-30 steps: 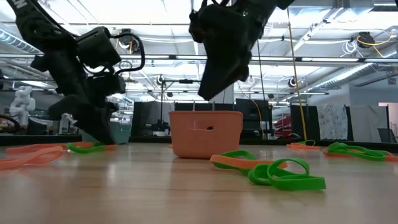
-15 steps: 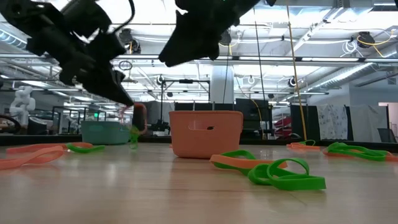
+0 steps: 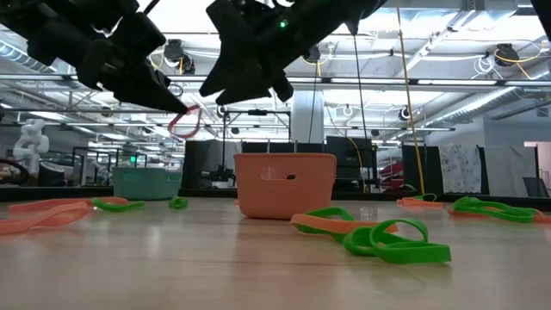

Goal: Sort rubber bands into baskets
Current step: Put the orange rubber band into the orange bin

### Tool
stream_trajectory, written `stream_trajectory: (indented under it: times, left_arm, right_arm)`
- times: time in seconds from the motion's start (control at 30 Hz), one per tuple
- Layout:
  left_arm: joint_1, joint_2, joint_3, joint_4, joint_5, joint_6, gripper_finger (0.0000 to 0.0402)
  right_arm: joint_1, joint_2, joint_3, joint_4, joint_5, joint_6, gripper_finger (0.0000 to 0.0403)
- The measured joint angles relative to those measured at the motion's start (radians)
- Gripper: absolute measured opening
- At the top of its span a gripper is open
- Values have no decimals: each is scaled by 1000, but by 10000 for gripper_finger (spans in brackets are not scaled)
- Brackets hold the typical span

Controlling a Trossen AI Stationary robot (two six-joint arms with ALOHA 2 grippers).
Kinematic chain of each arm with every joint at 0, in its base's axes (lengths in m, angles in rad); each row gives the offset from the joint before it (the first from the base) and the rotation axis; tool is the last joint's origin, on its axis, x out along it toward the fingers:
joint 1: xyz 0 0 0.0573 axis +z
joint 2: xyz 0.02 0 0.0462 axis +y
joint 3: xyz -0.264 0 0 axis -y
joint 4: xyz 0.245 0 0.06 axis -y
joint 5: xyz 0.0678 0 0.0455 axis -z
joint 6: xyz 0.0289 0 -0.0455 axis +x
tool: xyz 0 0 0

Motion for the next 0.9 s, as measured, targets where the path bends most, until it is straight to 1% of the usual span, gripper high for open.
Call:
stream_trajectory:
  times: [0.17,0.27,0.33,0.37,0.43,0.5,0.57,0.67,0.77,0.8,0.83,0.9]
  left_arm:
    - [-1,4,0,95,41,3,2]
    - [-6,4,0,106,43,3,2]
    - [-6,5,0,105,37,3,2]
    - [-6,4,0,106,37,3,2]
    - [-6,4,0,111,36,3,2]
    - [-6,4,0,118,35,3,2]
    - [-6,4,0,121,36,3,2]
    - [-6,4,0,121,36,3,2]
    - [-6,4,0,121,36,2,2]
    - [-6,5,0,121,36,-2,4]
    - [-6,5,0,119,36,-2,7]
    - [-6,4,0,102,48,0,18]
  right_arm:
    - [-11,0,0,12,-7,15,246]
    - [-22,0,0,26,-87,19,281]
    - [-25,0,0,36,-123,14,299]
    - [-25,0,0,41,-124,14,304]
    - [-25,0,0,45,-124,12,304]
    - [-25,0,0,44,-124,5,287]
    - [-25,0,0,43,-124,-3,254]
    - [-25,0,0,44,-98,-11,178]
    - [-26,0,0,43,-47,-42,80]
    - [-26,0,0,43,-44,-61,45]
    - [-26,0,0,45,-43,-83,23]
    - [-26,-2,0,45,-43,-101,13]
